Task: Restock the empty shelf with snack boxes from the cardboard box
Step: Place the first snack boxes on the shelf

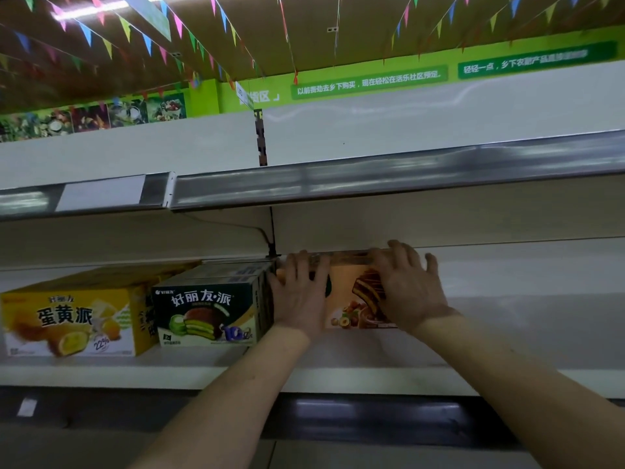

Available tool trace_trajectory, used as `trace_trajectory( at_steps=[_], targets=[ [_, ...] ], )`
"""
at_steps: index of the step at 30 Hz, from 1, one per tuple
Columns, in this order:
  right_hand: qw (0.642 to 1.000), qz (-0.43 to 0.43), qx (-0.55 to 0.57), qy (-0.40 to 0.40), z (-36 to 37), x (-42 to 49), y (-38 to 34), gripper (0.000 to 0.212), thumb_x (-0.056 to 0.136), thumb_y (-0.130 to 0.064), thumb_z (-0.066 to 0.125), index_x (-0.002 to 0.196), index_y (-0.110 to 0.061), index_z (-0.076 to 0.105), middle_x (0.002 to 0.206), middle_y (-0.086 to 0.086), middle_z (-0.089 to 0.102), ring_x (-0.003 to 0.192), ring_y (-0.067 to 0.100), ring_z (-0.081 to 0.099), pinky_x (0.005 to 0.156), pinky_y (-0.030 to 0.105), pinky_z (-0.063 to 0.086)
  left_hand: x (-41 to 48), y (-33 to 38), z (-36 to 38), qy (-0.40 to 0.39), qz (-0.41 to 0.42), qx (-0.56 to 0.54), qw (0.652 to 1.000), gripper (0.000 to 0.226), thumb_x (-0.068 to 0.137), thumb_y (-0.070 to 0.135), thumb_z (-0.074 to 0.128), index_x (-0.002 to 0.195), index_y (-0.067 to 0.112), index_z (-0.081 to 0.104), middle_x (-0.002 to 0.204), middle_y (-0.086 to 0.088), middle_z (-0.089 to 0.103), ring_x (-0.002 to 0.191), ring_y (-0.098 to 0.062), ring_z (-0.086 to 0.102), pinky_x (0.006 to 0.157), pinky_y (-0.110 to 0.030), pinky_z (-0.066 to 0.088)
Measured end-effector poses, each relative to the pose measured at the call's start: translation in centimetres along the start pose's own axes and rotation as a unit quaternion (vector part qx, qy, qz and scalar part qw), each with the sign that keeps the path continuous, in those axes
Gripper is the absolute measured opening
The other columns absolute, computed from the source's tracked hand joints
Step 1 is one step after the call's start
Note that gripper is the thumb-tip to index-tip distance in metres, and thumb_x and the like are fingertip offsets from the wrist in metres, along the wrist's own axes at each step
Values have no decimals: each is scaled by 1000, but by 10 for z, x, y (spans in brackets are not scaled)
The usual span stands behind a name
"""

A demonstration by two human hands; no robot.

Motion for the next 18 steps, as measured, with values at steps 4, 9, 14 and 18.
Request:
trace_trajectory(
  at_steps=[4,9,14,18],
  targets=[
    [998,-44,-33,-14,16,-1,-31,86,87,-38,61,151,-25,5,154,11,15,143,32,14,111,57,16,0,8,6,-35,10,10,999,106,85,34,70,153,27,-11,157,-18,-1,146,-40,-3,114,-63,13],
    [997,-42,-66,-26,22,-1,-32,84,93,-33,53,152,-24,-6,157,12,7,146,33,5,112,61,9,-2,9,3,-43,5,32,999,103,85,33,69,153,24,-8,156,-20,3,145,-41,0,113,-64,9],
    [997,-28,-38,-56,15,-7,-34,90,89,-39,60,153,-23,-1,159,11,3,147,32,4,114,57,11,-7,12,-8,-47,5,54,997,97,85,36,66,153,21,-1,154,-22,15,143,-42,10,115,-61,7],
    [996,-13,-36,-81,2,-24,-41,75,88,-31,60,150,-22,19,158,10,8,146,30,9,115,51,11,-21,30,-34,3,33,28,999,80,88,28,62,151,22,13,149,-18,24,140,-36,20,115,-51,14]
  ],
)
Point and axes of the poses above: each hand's wrist, its own x-axis towards the middle knuckle, its own z-axis out of the palm, y = z × x, the point moved 10 cm from there along x, towards the middle knuckle
